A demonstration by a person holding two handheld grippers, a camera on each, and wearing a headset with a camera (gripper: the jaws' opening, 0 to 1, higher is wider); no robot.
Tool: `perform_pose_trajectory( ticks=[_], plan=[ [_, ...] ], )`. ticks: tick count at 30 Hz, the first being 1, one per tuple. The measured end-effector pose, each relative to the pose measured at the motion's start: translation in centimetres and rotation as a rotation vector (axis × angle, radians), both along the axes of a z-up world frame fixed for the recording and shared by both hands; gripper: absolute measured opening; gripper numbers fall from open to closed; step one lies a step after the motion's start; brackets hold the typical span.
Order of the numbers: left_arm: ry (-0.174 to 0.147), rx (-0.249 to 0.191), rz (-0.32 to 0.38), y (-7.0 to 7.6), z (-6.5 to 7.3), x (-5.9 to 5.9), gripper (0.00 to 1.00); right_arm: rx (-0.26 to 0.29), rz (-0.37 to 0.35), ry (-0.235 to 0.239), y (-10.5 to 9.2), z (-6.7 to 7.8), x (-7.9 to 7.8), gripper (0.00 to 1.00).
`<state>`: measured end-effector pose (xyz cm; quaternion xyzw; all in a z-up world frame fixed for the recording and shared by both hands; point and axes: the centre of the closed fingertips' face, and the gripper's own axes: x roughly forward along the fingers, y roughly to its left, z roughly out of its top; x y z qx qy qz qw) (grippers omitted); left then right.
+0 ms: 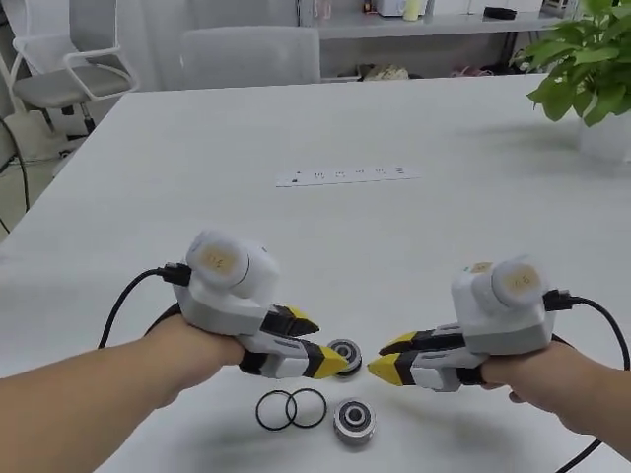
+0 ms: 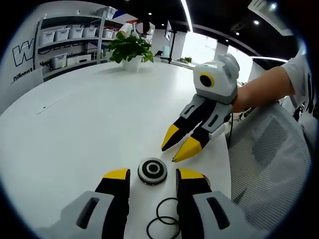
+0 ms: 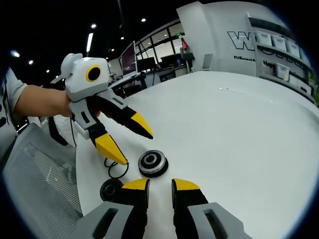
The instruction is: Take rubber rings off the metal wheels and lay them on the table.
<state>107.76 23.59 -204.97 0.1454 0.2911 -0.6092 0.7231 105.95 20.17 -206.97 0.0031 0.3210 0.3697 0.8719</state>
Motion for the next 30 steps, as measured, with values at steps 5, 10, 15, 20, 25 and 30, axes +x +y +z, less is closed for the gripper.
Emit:
perform_pose_trajectory(
  ticks=[5,10,15,20,25,30],
  plan=[
    [-0.006,0.016,-0.031,-0.3,-0.4,-0.4,0.29,-0.001,0.004,0.004,0.0,-0.1,-0.1,0.15],
    [-0.016,0.026,-0.054,-0.6,-0.5,-0.6,0.25,0.001,0.005,0.004,0.0,-0.1,-0.1,0.15],
    [-0.027,0.046,-0.077,-0.8,-0.9,-0.7,0.19,-0.004,0.013,0.004,0.1,-0.2,-0.2,0.15],
    [-0.035,0.052,-0.069,-0.8,-1.0,-0.5,0.13,-0.005,0.013,0.003,0.0,-0.3,-0.2,0.15],
    [-0.111,0.084,-0.083,-0.8,-1.1,-0.3,0.09,-0.010,0.018,0.006,0.1,-0.5,-0.3,0.15],
    [-0.149,0.094,-0.094,-0.8,-1.1,-0.3,0.08,-0.013,0.026,0.006,0.3,-0.6,-0.3,0.15]
  ],
)
